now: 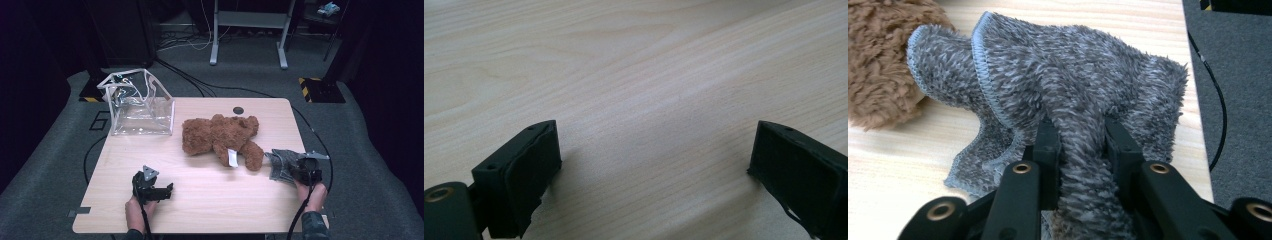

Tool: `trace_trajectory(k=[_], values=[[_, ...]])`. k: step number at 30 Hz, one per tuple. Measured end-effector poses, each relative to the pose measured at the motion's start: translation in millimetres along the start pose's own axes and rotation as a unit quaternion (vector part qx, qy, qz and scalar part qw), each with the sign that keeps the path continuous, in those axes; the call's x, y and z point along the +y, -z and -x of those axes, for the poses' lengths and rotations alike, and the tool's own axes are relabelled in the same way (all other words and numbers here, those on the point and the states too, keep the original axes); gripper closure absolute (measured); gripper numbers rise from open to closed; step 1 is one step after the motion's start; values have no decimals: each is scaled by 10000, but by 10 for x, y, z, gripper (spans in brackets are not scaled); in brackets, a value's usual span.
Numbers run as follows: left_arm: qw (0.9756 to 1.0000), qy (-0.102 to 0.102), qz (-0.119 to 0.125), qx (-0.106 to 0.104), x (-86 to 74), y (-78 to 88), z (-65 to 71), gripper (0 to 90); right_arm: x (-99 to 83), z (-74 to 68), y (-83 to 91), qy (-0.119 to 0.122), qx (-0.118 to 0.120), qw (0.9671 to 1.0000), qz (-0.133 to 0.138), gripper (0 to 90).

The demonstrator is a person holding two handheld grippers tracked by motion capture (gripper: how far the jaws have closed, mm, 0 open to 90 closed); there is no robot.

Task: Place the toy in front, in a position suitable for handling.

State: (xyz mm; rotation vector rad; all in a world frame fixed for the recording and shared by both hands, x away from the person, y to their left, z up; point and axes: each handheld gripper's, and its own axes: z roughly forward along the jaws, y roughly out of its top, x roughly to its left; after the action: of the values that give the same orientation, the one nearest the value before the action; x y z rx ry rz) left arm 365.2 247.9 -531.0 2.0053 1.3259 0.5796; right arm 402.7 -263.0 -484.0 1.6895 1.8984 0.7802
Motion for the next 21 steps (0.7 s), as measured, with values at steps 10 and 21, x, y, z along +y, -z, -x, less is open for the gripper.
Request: trace_trajectory(k=[10, 21], values=[[10000, 54, 21, 6, -1, -4, 7, 58, -37, -26, -44, -122, 92, 9996, -241, 383], [10000, 76, -12, 17, 10, -9, -4, 59, 166, -203, 139, 210, 813, 9964, -98, 195]])
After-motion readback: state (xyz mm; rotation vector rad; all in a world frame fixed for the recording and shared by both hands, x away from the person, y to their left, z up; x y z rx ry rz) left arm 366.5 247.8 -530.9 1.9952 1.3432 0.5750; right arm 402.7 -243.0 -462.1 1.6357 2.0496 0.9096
